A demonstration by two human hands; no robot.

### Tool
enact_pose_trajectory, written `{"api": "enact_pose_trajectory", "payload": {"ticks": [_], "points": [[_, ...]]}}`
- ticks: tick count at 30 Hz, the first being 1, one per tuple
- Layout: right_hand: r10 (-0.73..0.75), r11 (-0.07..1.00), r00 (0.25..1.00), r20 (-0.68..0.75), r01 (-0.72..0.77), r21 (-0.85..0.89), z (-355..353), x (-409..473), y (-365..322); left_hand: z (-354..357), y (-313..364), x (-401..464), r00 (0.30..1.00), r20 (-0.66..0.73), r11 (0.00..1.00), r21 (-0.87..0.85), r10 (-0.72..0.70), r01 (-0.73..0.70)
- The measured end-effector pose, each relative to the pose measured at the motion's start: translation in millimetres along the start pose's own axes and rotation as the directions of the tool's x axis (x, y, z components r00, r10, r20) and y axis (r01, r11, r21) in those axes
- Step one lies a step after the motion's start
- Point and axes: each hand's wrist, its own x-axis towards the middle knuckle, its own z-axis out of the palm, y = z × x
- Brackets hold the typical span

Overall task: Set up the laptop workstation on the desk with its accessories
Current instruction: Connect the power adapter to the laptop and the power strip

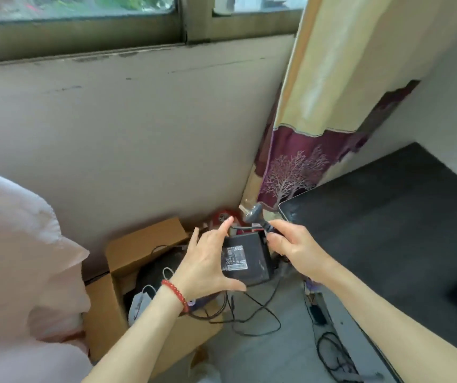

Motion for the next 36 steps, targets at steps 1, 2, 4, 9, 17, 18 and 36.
{"api": "enact_pose_trajectory", "payload": {"ticks": [1, 2, 4, 9, 17, 18, 36], "points": [[-0.007, 1.000, 0.998, -0.066, 0.009, 0.023, -16.3, -15.0, -3.9, -0.7, 17.4, 8.9, 0.998, -0.014, 0.997, 0.031, 0.069, -0.068], [-0.007, 0.999, 0.992, -0.122, 0.012, 0.042, -30.7, -28.8, -6.4, -0.9, 33.2, 17.2, 0.990, -0.041, 0.989, 0.071, 0.136, -0.133], [-0.013, 0.998, 0.965, -0.261, 0.030, 0.060, -65.3, -65.4, -12.3, 0.5, 78.5, 35.2, 0.956, -0.075, 0.952, 0.145, 0.283, -0.270], [-0.054, 0.996, 0.824, -0.564, 0.082, 0.024, -157.7, -164.8, -15.9, 18.2, 214.7, 70.9, 0.830, -0.117, 0.823, 0.263, 0.545, -0.503], [-0.361, 0.907, 0.357, -0.862, -0.079, -0.413, -281.9, -333.0, 10.0, 77.3, 440.0, 82.9, 0.577, -0.172, 0.591, 0.406, 0.799, -0.697], [-0.425, 0.862, 0.314, -0.849, -0.148, -0.486, -294.2, -352.0, 18.3, 88.9, 462.3, 82.1, 0.555, -0.173, 0.572, 0.403, 0.814, -0.714], [0.365, 0.631, 0.285, -0.886, -0.776, 0.011, -222.6, -534.3, 261.2, 386.9, 498.2, 54.4, 0.289, 0.546, 0.265, 0.125, 0.786, -0.956]]}}
